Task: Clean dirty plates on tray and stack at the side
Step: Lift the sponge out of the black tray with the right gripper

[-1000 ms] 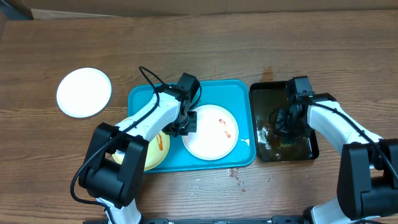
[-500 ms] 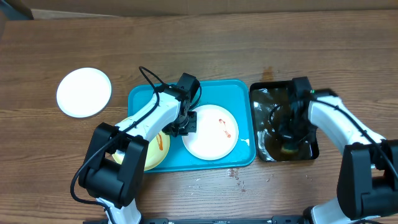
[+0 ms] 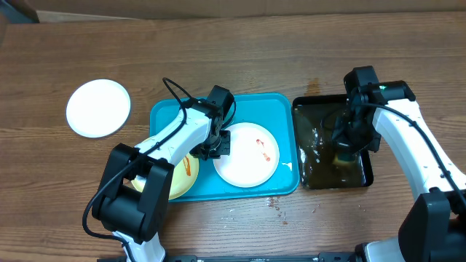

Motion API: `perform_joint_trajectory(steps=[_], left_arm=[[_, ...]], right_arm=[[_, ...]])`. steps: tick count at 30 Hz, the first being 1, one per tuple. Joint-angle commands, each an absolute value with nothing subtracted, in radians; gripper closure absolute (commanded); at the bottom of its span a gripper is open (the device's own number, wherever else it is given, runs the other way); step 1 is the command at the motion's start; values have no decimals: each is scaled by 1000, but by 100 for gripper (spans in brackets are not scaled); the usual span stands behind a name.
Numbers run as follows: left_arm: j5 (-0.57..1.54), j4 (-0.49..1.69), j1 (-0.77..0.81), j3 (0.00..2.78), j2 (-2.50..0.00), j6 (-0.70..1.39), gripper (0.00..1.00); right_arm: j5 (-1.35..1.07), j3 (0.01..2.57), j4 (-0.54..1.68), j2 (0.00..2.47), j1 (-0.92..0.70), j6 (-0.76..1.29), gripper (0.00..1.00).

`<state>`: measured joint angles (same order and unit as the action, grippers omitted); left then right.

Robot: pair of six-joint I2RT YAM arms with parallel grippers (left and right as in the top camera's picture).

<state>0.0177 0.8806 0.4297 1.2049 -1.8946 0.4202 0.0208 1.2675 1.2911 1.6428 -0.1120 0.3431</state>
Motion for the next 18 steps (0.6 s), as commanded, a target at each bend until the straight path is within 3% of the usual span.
perform_joint_trajectory(steps=[1,9,14,18], left_arm=[[-7,891,426,1198,-1903,426,96],[-7,886,426,1198,-1903,426,96],[-7,885,426,1198,-1903,426,96],[-7,883,426,1198,-1903,426,96]], right_arm=[[-18,1264,1258,1632,-110,331,96],[-61,1267,1250,1633,-110,302,96],[-158,1266,1247,1631,-123,82,96],[-139,1264,1228,1631,-123,52,96]])
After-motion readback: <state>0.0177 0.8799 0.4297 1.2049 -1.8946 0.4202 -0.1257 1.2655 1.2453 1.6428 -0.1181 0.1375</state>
